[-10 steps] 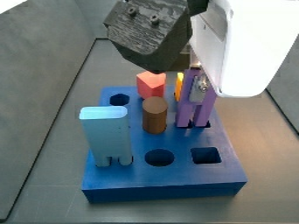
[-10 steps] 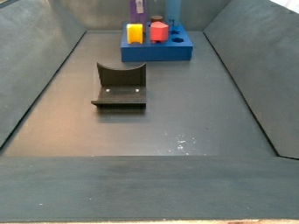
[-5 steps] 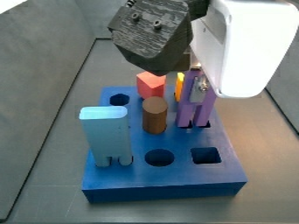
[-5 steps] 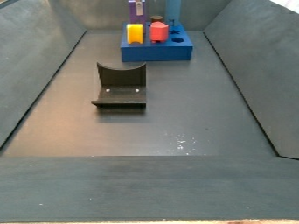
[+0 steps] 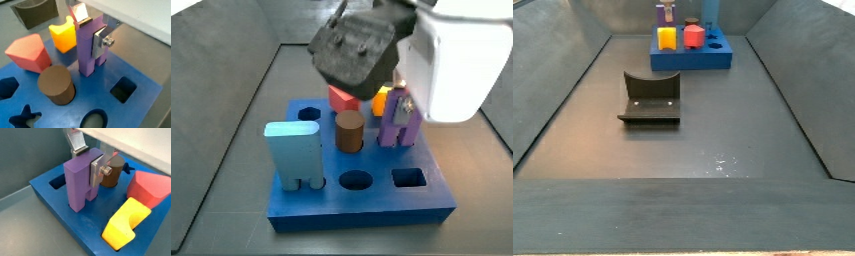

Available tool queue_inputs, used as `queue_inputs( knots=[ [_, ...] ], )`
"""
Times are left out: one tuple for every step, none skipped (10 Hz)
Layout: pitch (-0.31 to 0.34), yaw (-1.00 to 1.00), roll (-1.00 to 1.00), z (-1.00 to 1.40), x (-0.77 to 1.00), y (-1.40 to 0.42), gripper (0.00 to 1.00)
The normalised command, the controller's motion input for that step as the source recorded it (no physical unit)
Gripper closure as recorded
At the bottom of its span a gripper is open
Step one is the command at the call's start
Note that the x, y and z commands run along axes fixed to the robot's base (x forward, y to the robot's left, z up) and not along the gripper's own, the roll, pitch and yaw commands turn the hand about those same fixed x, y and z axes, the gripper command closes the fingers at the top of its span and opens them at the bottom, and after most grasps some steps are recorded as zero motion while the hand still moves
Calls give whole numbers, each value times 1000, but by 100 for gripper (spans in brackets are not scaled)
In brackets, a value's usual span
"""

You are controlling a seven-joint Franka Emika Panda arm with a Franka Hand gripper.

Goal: Pick up the double-square object. Move up. Rotate the double-square object. Place the double-square object on the fixture. Regrasp the double-square object. Move to above the board. Insert the double-square object.
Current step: Insert the double-square object.

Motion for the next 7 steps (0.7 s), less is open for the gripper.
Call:
queue_inputs(
  knots=[
    [0,0,166,-606,0,-86,100],
    [0,0,144,-546,0,-94,100],
    [0,0,70,-520,9,-54,100],
    [-6,0,-4,-346,0,0,100],
    [-13,0,-40,-57,0,6,100],
    [0,0,-9,0,0,0,100],
    [0,0,0,0,0,0,100]
  ],
)
